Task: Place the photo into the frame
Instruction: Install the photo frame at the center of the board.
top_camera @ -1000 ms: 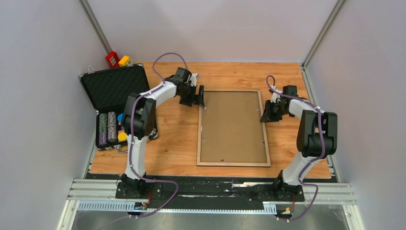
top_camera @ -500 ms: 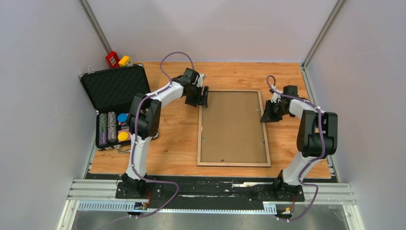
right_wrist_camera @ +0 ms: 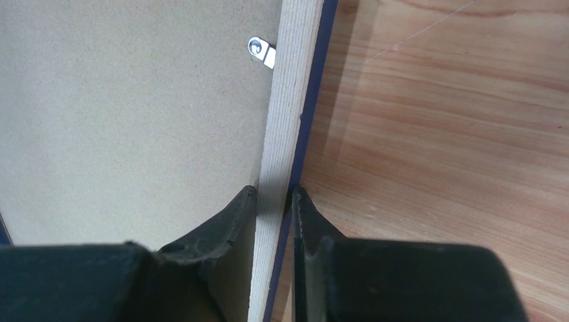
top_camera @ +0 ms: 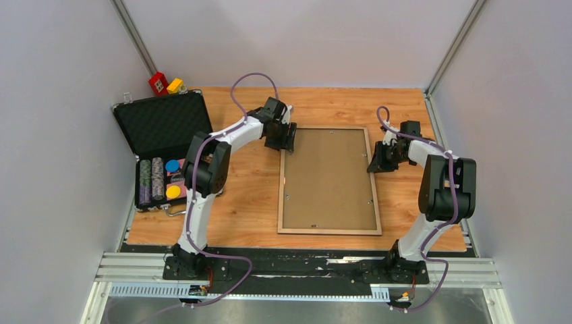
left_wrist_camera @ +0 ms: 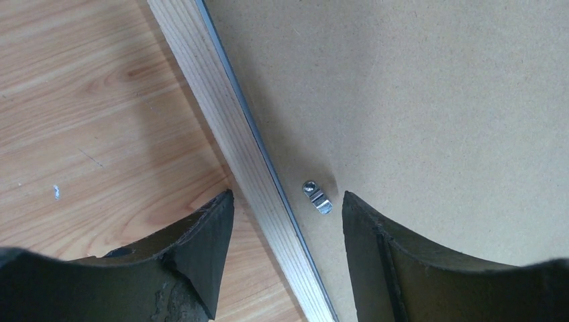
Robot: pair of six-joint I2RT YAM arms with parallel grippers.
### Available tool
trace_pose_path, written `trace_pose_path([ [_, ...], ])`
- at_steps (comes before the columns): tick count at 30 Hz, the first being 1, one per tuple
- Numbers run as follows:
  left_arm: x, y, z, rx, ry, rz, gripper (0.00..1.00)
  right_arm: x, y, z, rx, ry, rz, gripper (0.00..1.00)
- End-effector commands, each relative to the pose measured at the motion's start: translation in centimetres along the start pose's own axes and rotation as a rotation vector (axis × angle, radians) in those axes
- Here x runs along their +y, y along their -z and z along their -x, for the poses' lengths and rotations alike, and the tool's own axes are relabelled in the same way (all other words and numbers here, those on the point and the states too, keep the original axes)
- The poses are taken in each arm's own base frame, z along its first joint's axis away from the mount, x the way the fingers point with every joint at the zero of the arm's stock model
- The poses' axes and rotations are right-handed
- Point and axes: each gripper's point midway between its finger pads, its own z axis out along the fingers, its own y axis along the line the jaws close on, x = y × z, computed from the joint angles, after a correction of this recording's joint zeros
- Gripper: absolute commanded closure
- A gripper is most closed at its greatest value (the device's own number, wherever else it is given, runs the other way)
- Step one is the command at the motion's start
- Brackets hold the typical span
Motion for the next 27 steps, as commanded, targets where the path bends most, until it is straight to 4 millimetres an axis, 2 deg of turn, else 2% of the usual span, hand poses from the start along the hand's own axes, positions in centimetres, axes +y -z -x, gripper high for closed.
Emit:
trace_pose_path([
  [1,0.2,-1.4,-0.9,0.029,0.005,0.029,0.33,-0.1,0.0,-0.3,0.001,0.004,0.016,0.97],
  [16,0.9,-2.2,-2.3,0.050,-0.017,0.055,0.44,-0.2,0.1,-0.4,0.000,0.000,0.020,0.97],
  [27,1.0,-2.4,-2.7,0.060,-0.035,0.065,0.44,-0.2,0.1,-0.4,0.001,-0.005,0.022,0.97],
])
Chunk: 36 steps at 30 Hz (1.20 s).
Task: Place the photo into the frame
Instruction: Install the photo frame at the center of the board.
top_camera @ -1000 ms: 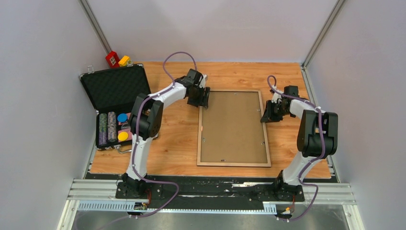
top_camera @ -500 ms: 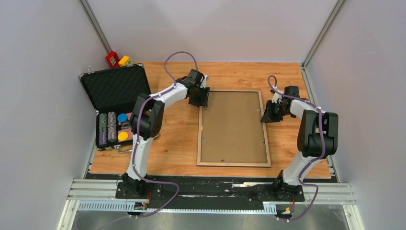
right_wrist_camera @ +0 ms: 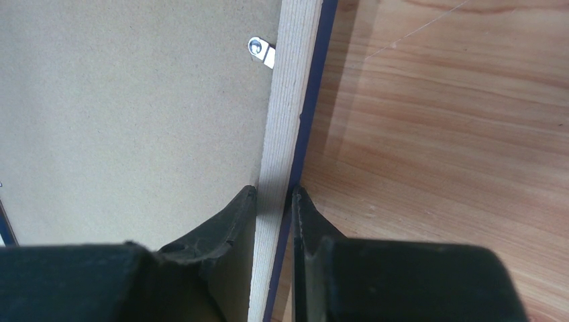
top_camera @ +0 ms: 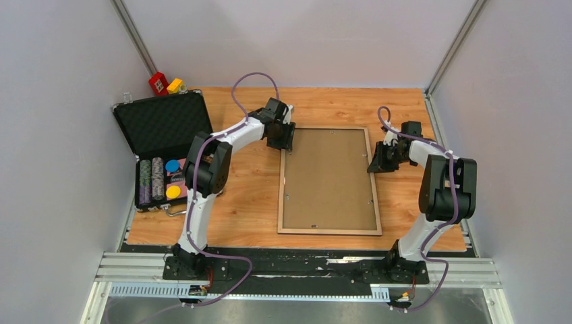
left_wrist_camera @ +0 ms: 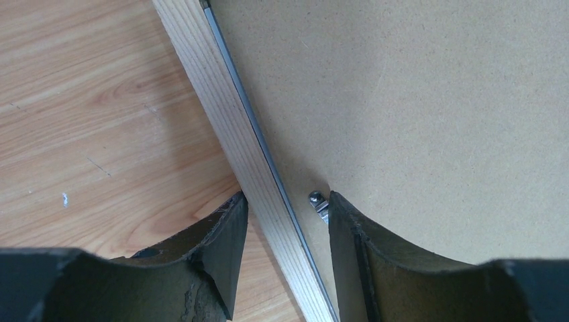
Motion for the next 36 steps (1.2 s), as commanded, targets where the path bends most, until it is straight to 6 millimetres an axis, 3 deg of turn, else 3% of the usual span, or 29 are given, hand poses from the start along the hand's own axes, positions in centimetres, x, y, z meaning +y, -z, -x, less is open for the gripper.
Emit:
trace_pose_path([
  [1,0.6,-1.8,-3.2,0.086,-0.028,0.034,0.44,-0.1,0.1,-0.4,0.006,0.004,0.013,0.97],
  [19,0.8,-0.4,-3.8,0.091,-0.105,0.039,0.55,-0.2,0.1,-0.3,0.004,0.002,0.013,0.97],
  [24,0.6,-0.1,-3.6,0.085,-0.117,0.027,0.66,-0.3,0.2,-0.4,0.004,-0.001,0.013,0.97],
  [36,0.6,0.1,-3.9,0.094,-0.132,0.019,0.78,-0.3,0.2,-0.4,0.002,-0.006,0.017,0.97],
])
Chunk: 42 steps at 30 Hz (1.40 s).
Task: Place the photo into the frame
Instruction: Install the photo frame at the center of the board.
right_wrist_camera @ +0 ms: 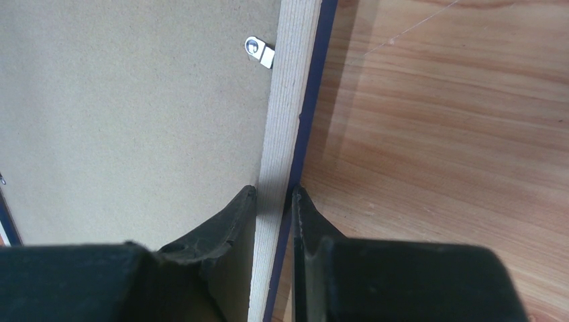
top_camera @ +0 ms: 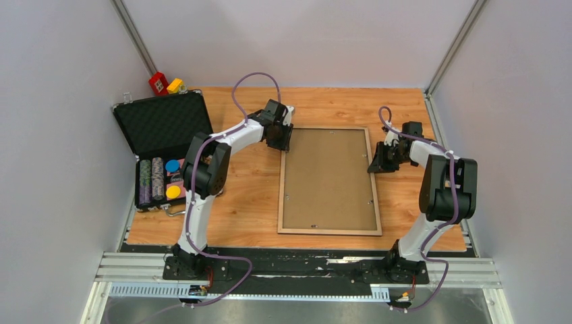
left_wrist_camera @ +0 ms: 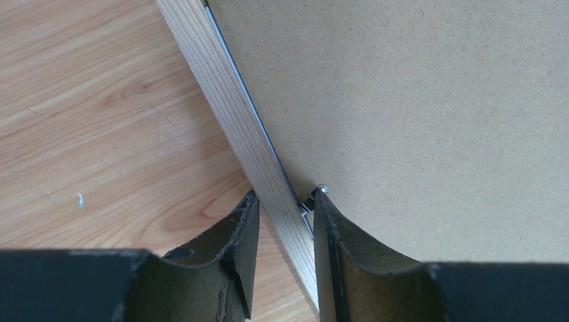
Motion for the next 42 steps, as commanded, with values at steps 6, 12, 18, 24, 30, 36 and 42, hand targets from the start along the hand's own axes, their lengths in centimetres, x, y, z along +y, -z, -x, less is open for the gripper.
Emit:
trace_pose_path([
  [6,-0.1,0.0,-3.6,0.113,-0.057,0.000,0.81,-0.2,0.1,-0.3,0.005,0.001,0.009,0.97],
  [12,-0.2,0.3,-3.3,0.108,-0.060,-0.001,0.83,-0.2,0.1,-0.3,0.004,0.000,0.011,0.96],
  [18,-0.5,1.0,-2.4,0.099,-0.065,-0.009,0.52,-0.3,0.1,-0.1,0.002,-0.008,0.007,0.97],
  [24,-0.9,2.0,-1.4,0.073,-0.065,-0.015,0.21,-0.3,0.1,-0.2,0.003,-0.012,0.007,0.97],
  [30,-2.0,3.9,-0.9,0.061,-0.099,-0.071,0.05,-0.4,0.1,-0.2,0.004,-0.014,0.006,0.97],
  [36,-2.9,6.6,-2.9,0.088,-0.189,-0.145,0.00,-0.5,0.1,-0.2,0.003,-0.016,0.007,0.97],
  [42,-3.8,9.0,-6.9,0.135,-0.301,-0.210,0.00,-0.6,0.1,-0.2,0.003,-0.020,0.010,0.96],
])
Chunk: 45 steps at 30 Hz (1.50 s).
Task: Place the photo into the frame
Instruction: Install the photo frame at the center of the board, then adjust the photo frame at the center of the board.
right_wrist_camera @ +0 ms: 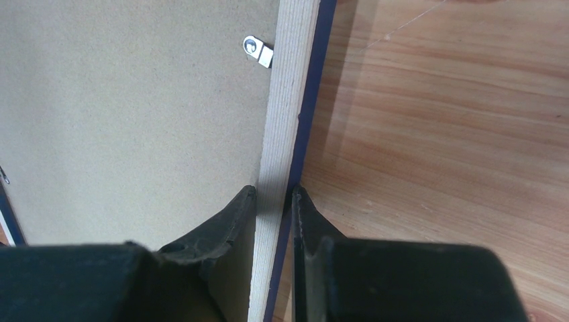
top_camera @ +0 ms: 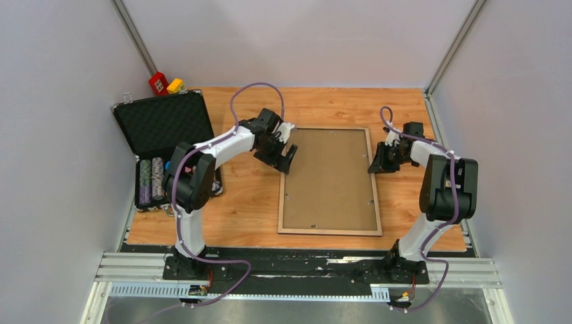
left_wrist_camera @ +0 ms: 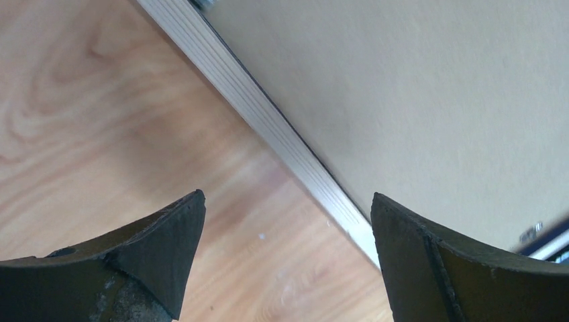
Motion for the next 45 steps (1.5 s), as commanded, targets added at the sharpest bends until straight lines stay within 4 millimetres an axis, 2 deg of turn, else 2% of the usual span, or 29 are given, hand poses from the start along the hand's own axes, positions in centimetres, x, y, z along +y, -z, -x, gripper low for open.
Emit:
trace_pose_path([
  [1,-2.7,2.5,-1.9,0.000,-0.141,-0.080,0.00,-0.5,0.0,-0.1,0.003,-0.012,0.004,0.96],
  [5,-3.9,2.5,-3.8,0.028,-0.177,-0.091,0.01,-0.5,-0.1,0.0,0.005,-0.015,0.006,0.97],
  [8,-4.6,2.0,-4.4,0.041,-0.178,-0.100,0.02,-0.5,-0.1,0.1,0.004,-0.016,0.008,0.96],
  [13,-5.3,1.1,-4.6,0.045,-0.144,-0.087,0.05,-0.5,-0.2,-0.1,0.008,-0.018,0.006,0.96],
  [18,-5.6,1.1,-5.0,0.048,-0.104,-0.066,0.09,-0.4,-0.1,0.2,0.001,-0.029,0.009,0.97],
  [22,-5.6,1.0,-5.1,0.047,-0.096,-0.062,0.10,0.0,-0.3,0.5,0.000,-0.078,0.026,1.00],
  [26,-5.2,0.7,-5.2,0.052,-0.092,-0.042,0.10,-0.6,-0.6,0.4,-0.001,-0.146,0.032,1.00],
  [35,-4.8,0.3,-4.1,0.047,-0.125,-0.022,0.03,-2.3,0.0,1.4,-0.074,-0.383,0.122,1.00],
  [40,-5.2,0.0,-3.4,0.043,-0.136,-0.047,0.01,-2.8,0.2,2.0,-0.121,-0.427,0.109,1.00],
  [45,-5.1,-0.7,-2.0,0.040,-0.130,-0.043,0.01,-2.3,-0.1,1.7,-0.116,-0.434,0.146,1.00],
])
